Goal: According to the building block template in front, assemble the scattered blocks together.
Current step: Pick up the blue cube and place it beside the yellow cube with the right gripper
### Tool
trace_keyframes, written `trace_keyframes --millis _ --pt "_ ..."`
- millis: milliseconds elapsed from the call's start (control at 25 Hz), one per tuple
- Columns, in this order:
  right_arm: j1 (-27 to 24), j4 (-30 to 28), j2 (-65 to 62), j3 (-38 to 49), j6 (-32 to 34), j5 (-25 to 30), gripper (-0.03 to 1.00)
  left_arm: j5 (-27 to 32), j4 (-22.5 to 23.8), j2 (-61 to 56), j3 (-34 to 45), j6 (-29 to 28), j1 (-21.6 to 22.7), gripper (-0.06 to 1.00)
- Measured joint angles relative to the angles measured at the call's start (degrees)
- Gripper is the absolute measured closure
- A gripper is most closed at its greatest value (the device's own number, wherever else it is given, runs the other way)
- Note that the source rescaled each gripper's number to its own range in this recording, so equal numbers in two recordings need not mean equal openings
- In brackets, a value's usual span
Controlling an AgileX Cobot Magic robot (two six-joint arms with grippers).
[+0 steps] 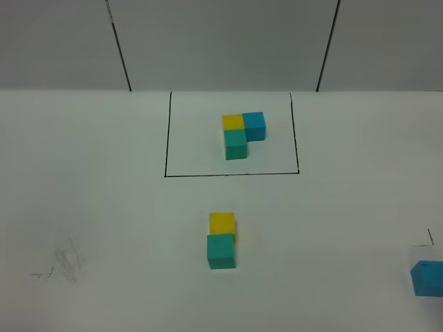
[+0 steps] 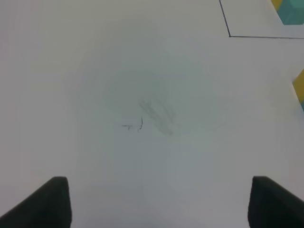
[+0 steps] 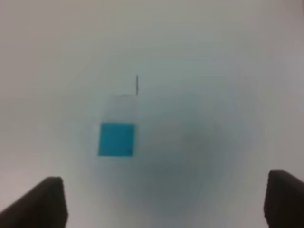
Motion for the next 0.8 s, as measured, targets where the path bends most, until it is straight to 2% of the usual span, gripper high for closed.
trace_keyframes --millis 160,320,400,520,800 --pt "-15.5 12.7 0.0 0.0 -17.0 -4.2 0.13 0.0 0.0 0.0 0.0 0.0 0.0 0.30" --pt "-24.3 24.9 1.8 0.0 -30.2 -7.5 0.13 0.0 0.0 0.0 0.0 0.0 0.0 0.30" --pt "-25.9 26.8 3.8 0.0 -32.7 -7.9 0.13 0.0 0.0 0.0 0.0 0.0 0.0 0.30" --pt "-26.4 26.7 7.9 0.0 -33.6 -8.7 0.13 0.0 0.0 0.0 0.0 0.0 0.0 0.30" --pt "-26.5 26.6 16.1 0.2 -34.0 -14.8 0.13 0.0 0.0 0.0 0.0 0.0 0.0 0.30"
